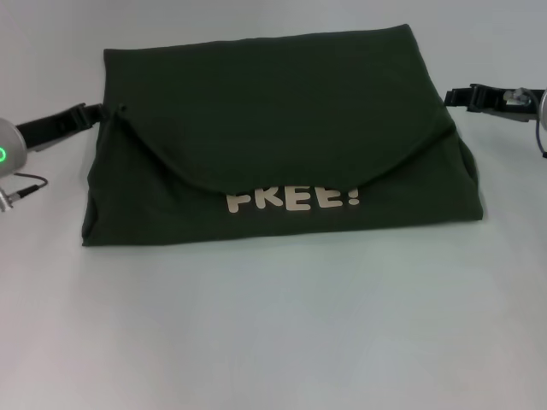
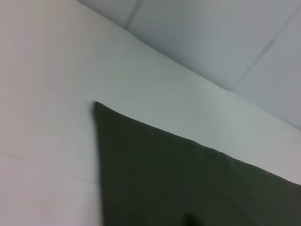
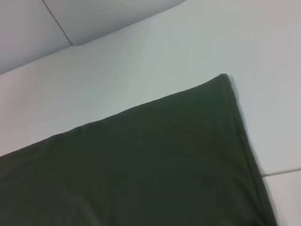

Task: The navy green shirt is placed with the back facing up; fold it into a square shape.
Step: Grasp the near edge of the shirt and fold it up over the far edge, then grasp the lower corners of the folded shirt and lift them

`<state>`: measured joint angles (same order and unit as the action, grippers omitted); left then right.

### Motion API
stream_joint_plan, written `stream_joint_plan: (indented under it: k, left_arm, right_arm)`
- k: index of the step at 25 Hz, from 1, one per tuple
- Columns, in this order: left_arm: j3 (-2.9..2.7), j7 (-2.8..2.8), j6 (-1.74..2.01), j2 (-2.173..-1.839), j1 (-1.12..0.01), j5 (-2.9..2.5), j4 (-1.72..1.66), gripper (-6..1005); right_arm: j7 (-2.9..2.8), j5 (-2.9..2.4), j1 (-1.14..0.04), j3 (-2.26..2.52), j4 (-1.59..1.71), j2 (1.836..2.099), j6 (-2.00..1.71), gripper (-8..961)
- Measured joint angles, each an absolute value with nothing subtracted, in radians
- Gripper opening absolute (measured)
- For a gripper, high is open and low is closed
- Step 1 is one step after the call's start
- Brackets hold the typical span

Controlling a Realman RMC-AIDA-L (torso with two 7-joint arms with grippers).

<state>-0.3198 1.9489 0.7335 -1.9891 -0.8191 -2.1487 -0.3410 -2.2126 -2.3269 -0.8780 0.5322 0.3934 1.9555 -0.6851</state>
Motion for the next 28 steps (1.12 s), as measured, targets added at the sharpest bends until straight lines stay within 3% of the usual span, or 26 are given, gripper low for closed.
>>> stream_joint_plan:
  k: [4,8,12,16,18,28]
  left_arm:
    - [-0.314,1.957,0.82,-1.959,-0.808,-2.145,-0.384,402]
    - [-0.316,1.92,1.141,-1.91,-0.757,-2.136,-0.45,488]
    - [-0.356,1.896,1.337,-1.898,-0.679,-2.142,-0.489,611]
    - [-0.44,1.917,1.374,-1.895,-0.622,-2.147,-0.495,770]
    - [-0.484,1.933,1.366,-1.893,-0.611,-2.148,-0.495,776]
    - [-0.641,1.958,1.182,-1.904,-0.619,-2.15,-0.459,783]
  right_arm:
    - [-2.204,-2.323,-0.865,0.53,0.444,1.949,-0.709,286]
    - [-2.156,-2.251,-0.799,0.526,0.548,1.932,-0.896,553]
    - [-2.042,-2.129,-0.707,0.525,0.593,1.907,-1.093,751]
    - [-1.991,-2.098,-0.653,0.53,0.581,1.887,-1.186,836]
    - [-1.98,-2.107,-0.64,0.536,0.581,1.885,-1.22,879]
    - [-1.975,-2.131,-0.635,0.541,0.581,1.879,-1.244,875]
